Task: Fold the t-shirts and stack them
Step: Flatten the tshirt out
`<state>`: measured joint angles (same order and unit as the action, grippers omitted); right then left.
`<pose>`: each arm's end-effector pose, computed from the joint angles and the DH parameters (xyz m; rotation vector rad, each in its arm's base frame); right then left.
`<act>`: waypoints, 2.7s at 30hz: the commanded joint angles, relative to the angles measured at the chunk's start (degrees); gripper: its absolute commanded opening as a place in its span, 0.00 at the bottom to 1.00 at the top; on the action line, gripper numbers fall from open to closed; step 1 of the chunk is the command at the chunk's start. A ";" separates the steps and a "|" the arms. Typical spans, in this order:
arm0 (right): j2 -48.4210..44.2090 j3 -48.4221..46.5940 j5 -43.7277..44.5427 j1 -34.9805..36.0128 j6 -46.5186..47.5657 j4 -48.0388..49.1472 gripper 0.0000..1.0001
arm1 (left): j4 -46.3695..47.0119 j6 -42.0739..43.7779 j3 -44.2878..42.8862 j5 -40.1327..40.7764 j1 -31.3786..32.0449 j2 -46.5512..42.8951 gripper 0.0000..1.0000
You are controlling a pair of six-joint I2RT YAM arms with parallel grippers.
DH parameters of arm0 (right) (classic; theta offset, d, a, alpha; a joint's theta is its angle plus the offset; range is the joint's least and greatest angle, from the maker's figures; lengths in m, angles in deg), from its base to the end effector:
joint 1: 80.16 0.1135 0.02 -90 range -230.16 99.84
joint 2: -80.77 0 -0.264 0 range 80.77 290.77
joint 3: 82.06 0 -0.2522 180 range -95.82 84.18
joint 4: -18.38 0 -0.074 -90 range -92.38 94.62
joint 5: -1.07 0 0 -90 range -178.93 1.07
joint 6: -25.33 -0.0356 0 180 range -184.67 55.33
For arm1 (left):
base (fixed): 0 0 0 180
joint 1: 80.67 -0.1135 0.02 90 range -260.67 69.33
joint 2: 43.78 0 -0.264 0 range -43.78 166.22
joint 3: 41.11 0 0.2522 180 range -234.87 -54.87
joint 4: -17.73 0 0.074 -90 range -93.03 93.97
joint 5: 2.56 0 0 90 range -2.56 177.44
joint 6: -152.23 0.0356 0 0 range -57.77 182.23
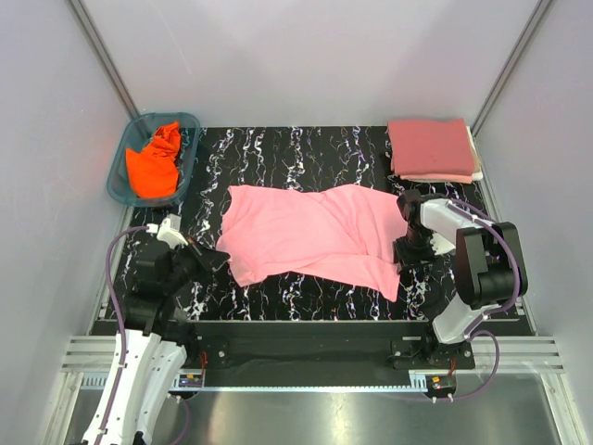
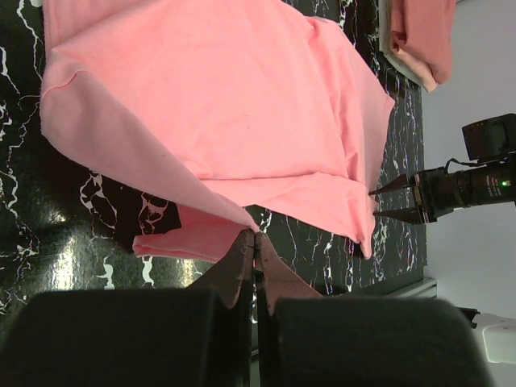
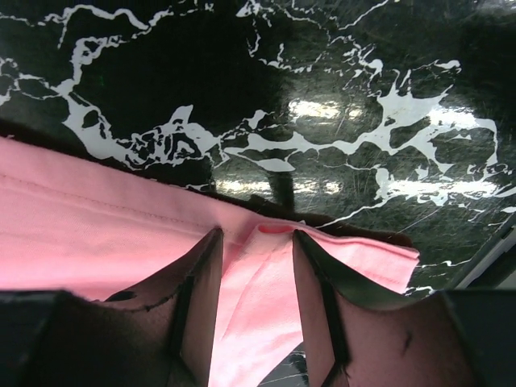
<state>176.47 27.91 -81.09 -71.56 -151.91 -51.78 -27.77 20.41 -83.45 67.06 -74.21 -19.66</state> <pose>0.2602 0.0344 0.1582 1.9543 2.4030 -0.2593 0.1119 -0.0251 0.2510 -0.4227 2.0910 -0.8764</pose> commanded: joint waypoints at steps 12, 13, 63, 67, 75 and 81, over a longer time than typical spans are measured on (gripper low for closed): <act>-7.62 0.21 7.36 -0.60 2.77 -1.16 0.00 | 1.61 1.30 -3.75 3.48 0.22 1.72 0.00; -8.42 -0.50 7.89 -0.60 3.74 -1.60 0.00 | 0.82 1.65 -6.64 4.38 0.22 2.07 0.00; -10.36 4.50 5.88 -0.60 15.52 8.06 0.37 | 2.48 1.04 -10.97 4.65 0.22 3.92 0.00; -9.57 4.33 5.79 -0.52 15.26 7.97 0.27 | 2.57 1.13 -11.06 4.65 0.22 4.01 0.00; -14.92 3.19 8.86 -0.60 18.67 7.62 0.00 | 2.57 1.04 -12.20 4.48 0.22 5.14 0.00; -25.11 -3.66 10.01 -0.60 28.41 6.48 0.00 | 3.09 1.57 -17.55 6.23 0.22 8.04 0.00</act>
<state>156.80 29.79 -74.58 -71.93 -130.16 -45.07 -28.91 20.45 -95.62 72.33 -74.21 -12.97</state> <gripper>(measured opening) 0.014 0.008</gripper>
